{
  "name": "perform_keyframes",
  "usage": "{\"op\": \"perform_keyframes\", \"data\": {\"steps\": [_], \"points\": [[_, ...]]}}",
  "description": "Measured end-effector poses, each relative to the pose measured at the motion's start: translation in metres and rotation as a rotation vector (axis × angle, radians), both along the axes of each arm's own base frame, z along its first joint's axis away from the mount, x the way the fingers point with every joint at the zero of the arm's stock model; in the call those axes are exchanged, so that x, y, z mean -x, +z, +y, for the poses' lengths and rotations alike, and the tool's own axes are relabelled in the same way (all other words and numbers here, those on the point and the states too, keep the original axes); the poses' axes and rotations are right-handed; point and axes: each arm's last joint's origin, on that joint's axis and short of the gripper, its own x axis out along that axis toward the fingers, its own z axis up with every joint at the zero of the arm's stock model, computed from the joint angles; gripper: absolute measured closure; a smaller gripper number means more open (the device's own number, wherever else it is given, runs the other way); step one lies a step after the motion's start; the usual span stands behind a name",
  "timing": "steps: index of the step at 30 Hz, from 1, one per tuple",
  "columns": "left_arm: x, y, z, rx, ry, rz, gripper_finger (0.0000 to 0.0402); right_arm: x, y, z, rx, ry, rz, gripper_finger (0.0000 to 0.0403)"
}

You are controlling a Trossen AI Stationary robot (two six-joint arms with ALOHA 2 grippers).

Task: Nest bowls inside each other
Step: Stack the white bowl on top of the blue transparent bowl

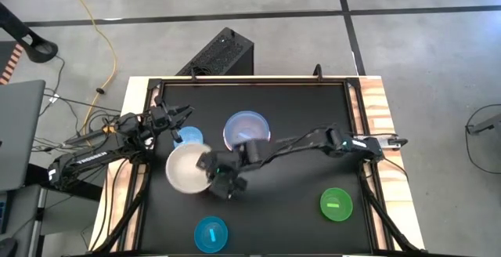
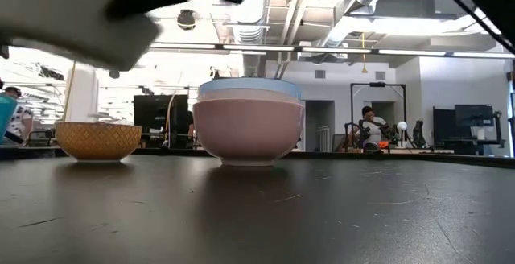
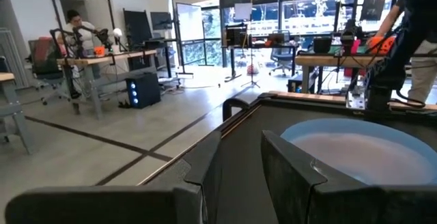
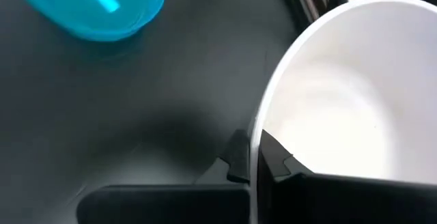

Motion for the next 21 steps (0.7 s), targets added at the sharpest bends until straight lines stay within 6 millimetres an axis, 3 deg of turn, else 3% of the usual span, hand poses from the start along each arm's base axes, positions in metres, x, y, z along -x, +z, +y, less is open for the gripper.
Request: {"op": "perform_keyframes", "data": {"steps": [5,8,15,21], "points": [[0.000,0.000,0.000,-0.003,0.001,0.009,0.0307,0.042,0.045,-0.025,-0.151,-0.195,0.161,0.0400],[-0.001,-0.001,0.000,-0.014,0.004,0.016,0.0307,0.060,0.058,-0.040,-0.165,-0.319,0.243,0.0400],[0.000,0.000,0.000,-0.014,0.011,0.016,0.0307,0.069,0.051,-0.072,-0.102,-0.519,0.354,0.0402],[-0.001,-0.002,0.001,-0.008,0.011,0.029,0.0307,0.073,0.028,-0.102,-0.096,-0.634,0.401,0.0402]]}}
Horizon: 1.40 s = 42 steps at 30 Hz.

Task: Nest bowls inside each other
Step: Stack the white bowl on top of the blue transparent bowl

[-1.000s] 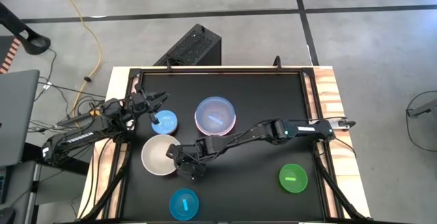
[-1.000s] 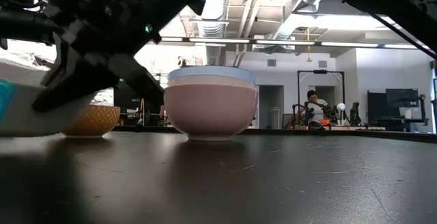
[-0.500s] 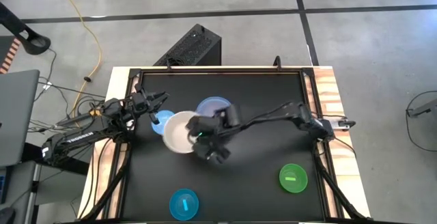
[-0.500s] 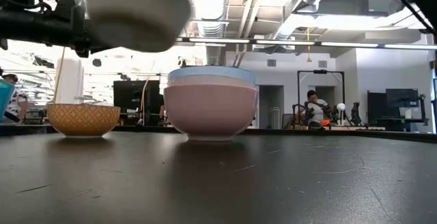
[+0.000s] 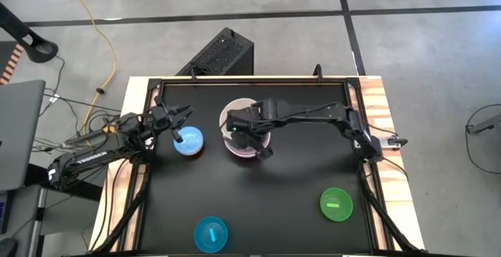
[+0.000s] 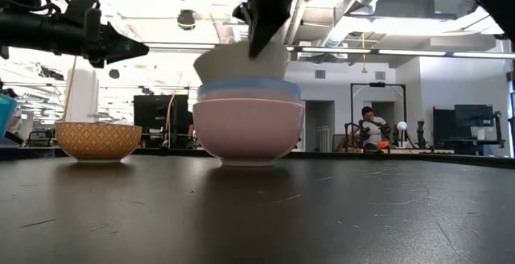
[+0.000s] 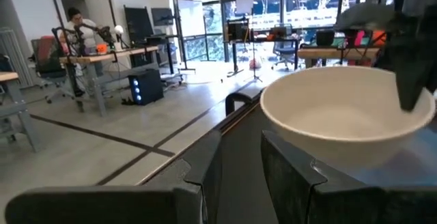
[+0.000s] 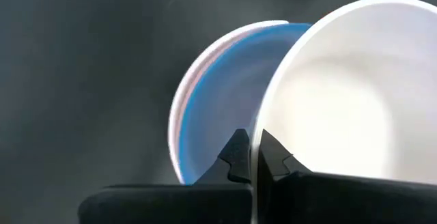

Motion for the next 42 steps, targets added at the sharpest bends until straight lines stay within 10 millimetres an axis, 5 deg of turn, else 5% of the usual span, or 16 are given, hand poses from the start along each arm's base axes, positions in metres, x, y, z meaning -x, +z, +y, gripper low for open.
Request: {"op": "perform_keyframes", "data": {"steps": [9,14,27,42], "points": [[0.000,-0.004,0.001,0.011,0.024,0.040,0.0307,0.029,-0.029,-0.013,-0.012,-0.063,-0.144,0.0402],[0.000,-0.003,0.001,0.009,0.031,0.034,0.0307,0.041,-0.026,-0.009,-0.028,-0.073,-0.212,0.0403],[0.001,-0.004,0.002,0.014,0.060,0.036,0.0307,0.037,-0.026,0.015,0.004,-0.039,-0.251,0.0403],[0.000,-0.004,0.002,0.016,0.060,0.035,0.0307,0.034,-0.046,0.017,-0.039,-0.112,-0.240,0.0403]]}}
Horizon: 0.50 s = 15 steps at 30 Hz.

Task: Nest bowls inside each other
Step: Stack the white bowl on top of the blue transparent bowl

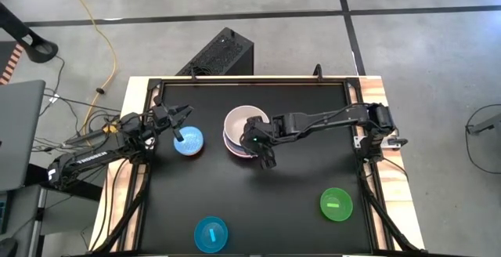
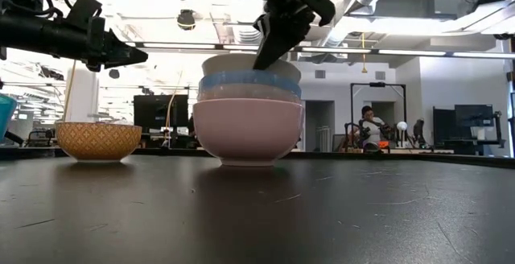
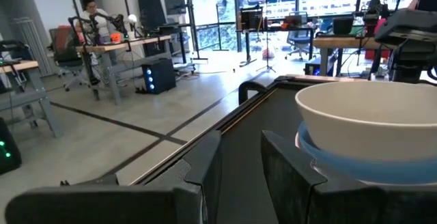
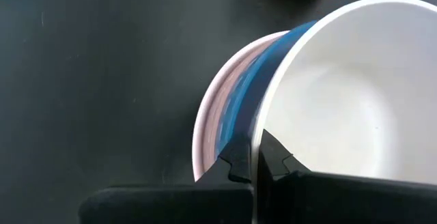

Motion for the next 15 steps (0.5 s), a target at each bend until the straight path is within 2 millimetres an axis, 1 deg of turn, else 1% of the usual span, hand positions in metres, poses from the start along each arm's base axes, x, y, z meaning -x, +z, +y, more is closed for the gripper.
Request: {"op": "perform_keyframes", "data": {"steps": [7,15], "points": [[0.0000,0.0000,0.0000,0.002,0.000,-0.002,0.0307,-0.0032,-0.0072,0.0010,-0.011,0.010,0.017,0.0397],[0.0000,0.0000,-0.0001,0.002,-0.002,-0.002,0.0307,-0.0058,-0.0034,-0.0044,-0.033,-0.009,-0.024,0.0344]]}}
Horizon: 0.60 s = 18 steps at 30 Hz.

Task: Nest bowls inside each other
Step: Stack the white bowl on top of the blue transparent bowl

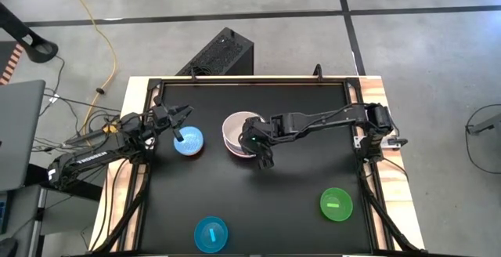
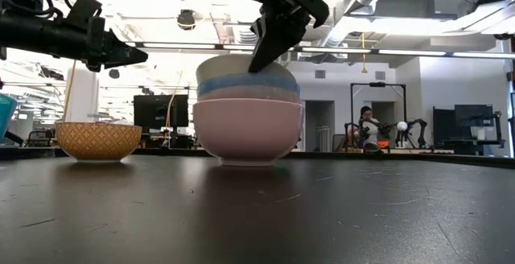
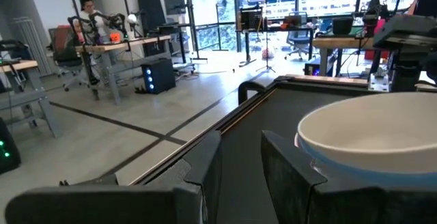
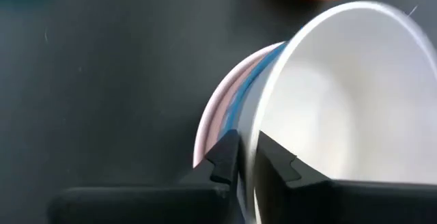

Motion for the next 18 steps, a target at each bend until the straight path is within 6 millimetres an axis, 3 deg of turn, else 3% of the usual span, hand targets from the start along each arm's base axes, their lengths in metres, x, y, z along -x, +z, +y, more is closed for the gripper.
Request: {"op": "perform_keyframes", "data": {"steps": [9,18], "points": [[0.000,0.000,0.000,0.000,0.000,0.000,0.0307,0.002,0.003,-0.005,-0.005,-0.020,-0.005,0.0298],[0.000,0.000,0.000,-0.006,0.002,0.005,0.0307,0.003,0.032,-0.005,-0.013,-0.028,-0.011,0.0249]]}}
